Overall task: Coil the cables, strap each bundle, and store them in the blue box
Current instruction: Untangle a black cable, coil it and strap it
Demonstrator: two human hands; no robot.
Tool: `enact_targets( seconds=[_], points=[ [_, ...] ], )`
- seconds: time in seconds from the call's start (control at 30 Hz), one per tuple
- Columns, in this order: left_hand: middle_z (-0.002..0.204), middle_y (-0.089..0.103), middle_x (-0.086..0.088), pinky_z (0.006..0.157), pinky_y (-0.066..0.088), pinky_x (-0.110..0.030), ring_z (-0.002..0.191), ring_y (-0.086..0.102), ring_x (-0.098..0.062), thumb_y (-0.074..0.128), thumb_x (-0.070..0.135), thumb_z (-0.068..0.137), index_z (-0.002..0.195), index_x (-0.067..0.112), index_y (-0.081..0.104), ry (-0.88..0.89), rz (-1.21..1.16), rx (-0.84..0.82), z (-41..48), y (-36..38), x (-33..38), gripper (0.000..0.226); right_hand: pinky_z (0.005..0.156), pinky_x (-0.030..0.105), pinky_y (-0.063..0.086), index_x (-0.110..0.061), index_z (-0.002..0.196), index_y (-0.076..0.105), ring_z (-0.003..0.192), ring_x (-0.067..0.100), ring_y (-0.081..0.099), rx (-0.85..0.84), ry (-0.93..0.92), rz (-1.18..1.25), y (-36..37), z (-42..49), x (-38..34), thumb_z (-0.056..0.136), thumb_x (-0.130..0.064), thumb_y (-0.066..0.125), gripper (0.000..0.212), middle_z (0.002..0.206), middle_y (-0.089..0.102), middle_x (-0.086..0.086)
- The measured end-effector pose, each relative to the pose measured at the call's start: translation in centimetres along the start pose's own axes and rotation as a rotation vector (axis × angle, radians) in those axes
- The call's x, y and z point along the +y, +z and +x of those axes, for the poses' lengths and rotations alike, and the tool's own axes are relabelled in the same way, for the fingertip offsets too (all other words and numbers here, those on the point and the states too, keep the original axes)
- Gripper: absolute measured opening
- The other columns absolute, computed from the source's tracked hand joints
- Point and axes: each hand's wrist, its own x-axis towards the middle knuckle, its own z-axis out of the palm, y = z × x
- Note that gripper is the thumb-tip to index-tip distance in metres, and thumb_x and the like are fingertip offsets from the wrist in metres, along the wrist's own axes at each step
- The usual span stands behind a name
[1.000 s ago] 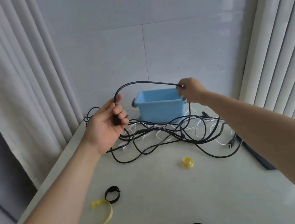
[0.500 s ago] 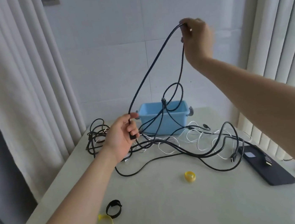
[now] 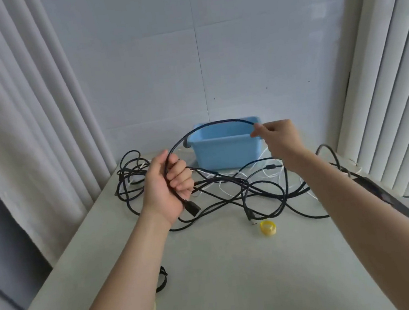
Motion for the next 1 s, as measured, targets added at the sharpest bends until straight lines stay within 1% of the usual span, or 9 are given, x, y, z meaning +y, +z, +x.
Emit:
enact_targets(
  seconds=[0.1,0.2,0.33,0.47,0.6,0.67,0.73,0.83,1.0],
  points=[
    [0.05,0.034,0.009,0.041,0.029,-0.015,0.042,0.034,-0.004,0.052,0.035,0.095,0.068,0.022,0.054,0.038,-0.09,0.036,0.5,-0.9,-0.9,0.03,0.049,0.026,0.028,-0.007,0.089,0.074,0.041,0.011,0.037,0.127,0.019,-0.099,0.2,-0.5,3.0,0.095,-0.03,0.06,0.027,0.047,0.046,-0.008],
    [0.05,0.048,0.01,0.046,0.035,-0.014,0.045,0.044,-0.004,0.057,0.036,0.094,0.064,0.022,0.059,0.077,-0.144,0.141,1.2,-1.3,-1.0,0.034,0.055,0.029,0.044,-0.02,0.092,0.066,0.058,0.018,0.057,0.183,-0.014,-0.271,0.3,-1.0,4.3,0.093,-0.029,0.06,0.011,0.067,0.06,-0.004],
    [0.068,0.068,0.01,0.05,0.043,-0.014,0.057,0.061,-0.004,0.059,0.036,0.099,0.073,0.021,0.067,0.256,-0.134,0.355,1.7,-0.9,-0.3,0.031,0.058,0.03,0.047,-0.021,0.084,0.066,0.068,0.022,0.061,-0.037,-0.19,-0.593,0.8,-1.5,3.8,0.091,-0.028,0.067,0.01,0.075,0.065,0.001],
    [0.105,0.077,0.001,0.071,0.057,-0.024,0.095,0.074,-0.017,0.043,0.041,0.107,0.103,0.016,0.063,0.425,0.095,0.41,2.1,-0.7,-0.1,0.032,0.065,0.025,0.046,-0.02,0.098,0.072,0.077,0.015,0.062,-0.462,-0.372,-0.684,2.0,-4.0,2.1,0.091,-0.021,0.066,0.009,0.071,0.06,-0.013],
    [0.127,0.068,0.004,0.09,0.055,-0.031,0.115,0.068,-0.015,0.035,0.038,0.109,0.113,0.021,0.061,0.499,0.43,0.298,2.3,-0.3,0.0,0.031,0.061,0.011,0.042,-0.03,0.12,0.066,0.064,0.001,0.059,-0.788,-0.351,-0.591,2.7,-6.5,0.1,0.094,-0.018,0.062,0.029,0.07,0.071,-0.011],
    [0.127,0.065,0.011,0.102,0.049,-0.031,0.121,0.062,-0.009,0.037,0.034,0.109,0.116,0.025,0.062,0.534,0.764,0.214,2.1,0.2,-0.3,0.027,0.059,0.012,0.044,-0.035,0.129,0.059,0.059,0.004,0.055,-0.91,-0.341,-0.532,2.7,-7.5,-1.1,0.095,-0.02,0.062,0.037,0.074,0.073,-0.012],
    [0.123,0.065,0.017,0.106,0.044,-0.023,0.124,0.058,-0.002,0.041,0.026,0.109,0.12,0.023,0.062,0.52,1.054,0.055,1.8,0.4,-0.7,0.024,0.051,0.02,0.043,-0.032,0.126,0.061,0.051,0.012,0.047,-0.959,-0.284,-0.392,2.4,-8.2,-2.1,0.096,-0.018,0.061,0.032,0.074,0.072,-0.007],
    [0.125,0.066,0.014,0.101,0.041,-0.012,0.123,0.056,0.005,0.05,0.015,0.105,0.123,0.023,0.065,0.389,1.346,-0.176,1.4,0.6,-1.1,0.025,0.044,0.023,0.034,-0.019,0.113,0.069,0.05,0.016,0.04,-0.895,-0.198,-0.183,2.3,-8.1,-2.3,0.097,-0.013,0.058,0.02,0.068,0.067,0.0],
    [0.112,0.073,0.007,0.097,0.049,-0.028,0.111,0.066,-0.007,0.044,0.022,0.107,0.132,0.028,0.059,0.284,1.688,-0.23,1.3,0.9,-1.7,0.03,0.043,0.02,0.031,-0.014,0.092,0.075,0.047,0.01,0.038,-0.688,-0.194,-0.132,1.2,-6.8,-1.6,0.095,-0.016,0.063,0.012,0.06,0.06,-0.002]
  ],
)
